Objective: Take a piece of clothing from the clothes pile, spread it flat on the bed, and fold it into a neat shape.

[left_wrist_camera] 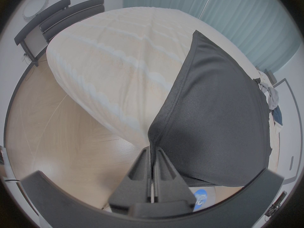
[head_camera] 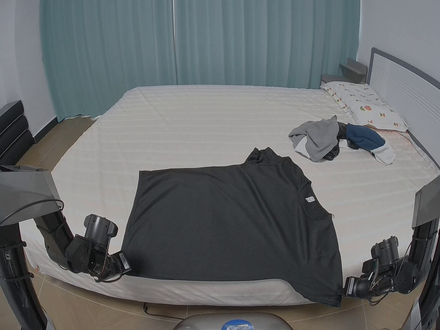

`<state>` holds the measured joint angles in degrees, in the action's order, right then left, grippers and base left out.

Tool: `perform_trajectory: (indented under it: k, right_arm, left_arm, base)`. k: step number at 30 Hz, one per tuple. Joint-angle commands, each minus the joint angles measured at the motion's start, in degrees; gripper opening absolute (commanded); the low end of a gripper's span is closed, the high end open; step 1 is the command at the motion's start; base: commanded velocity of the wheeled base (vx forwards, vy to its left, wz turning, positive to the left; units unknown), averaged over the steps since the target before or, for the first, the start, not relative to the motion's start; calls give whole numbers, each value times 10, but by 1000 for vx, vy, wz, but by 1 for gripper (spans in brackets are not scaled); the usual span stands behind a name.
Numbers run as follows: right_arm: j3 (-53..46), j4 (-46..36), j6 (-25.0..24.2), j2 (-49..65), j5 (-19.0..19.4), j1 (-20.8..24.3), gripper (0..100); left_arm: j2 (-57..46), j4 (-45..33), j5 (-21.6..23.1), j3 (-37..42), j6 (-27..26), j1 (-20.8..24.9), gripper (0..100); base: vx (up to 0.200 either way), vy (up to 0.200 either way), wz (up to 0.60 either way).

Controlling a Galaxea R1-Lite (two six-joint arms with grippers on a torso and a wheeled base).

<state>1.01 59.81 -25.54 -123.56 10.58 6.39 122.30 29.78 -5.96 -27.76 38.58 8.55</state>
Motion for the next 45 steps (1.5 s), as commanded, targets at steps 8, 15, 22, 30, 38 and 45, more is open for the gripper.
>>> perform_trajectory:
  k: [8, 15, 22, 30, 38, 45]
  right_arm:
    - [-5, 28, 0, -42, 1, 12, 0]
    - [-9, 75, -3, -51, 1, 11, 100]
    - [-9, 124, -6, -28, 1, -8, 100]
    - [-9, 177, -40, -21, 1, -9, 100]
    - [-8, 240, -54, -22, 1, -7, 100]
    - [-5, 261, -67, -23, 1, -8, 100]
  left_arm:
    - [6, 0, 1, -3, -3, 1, 0]
    - [2, 2, 2, -5, -1, 1, 100]
    - [-60, 8, 24, -12, 2, -9, 100]
    - [-79, 11, 51, -13, 6, -13, 100]
    - [-74, 6, 65, -29, 30, -31, 100]
    - [-73, 11, 84, -30, 30, -36, 100]
  base:
    - [0, 0, 0]
    - [0, 0, 0]
    - [0, 0, 0]
    - [0, 0, 0]
    - [0, 175, 0]
    - [0, 57, 0]
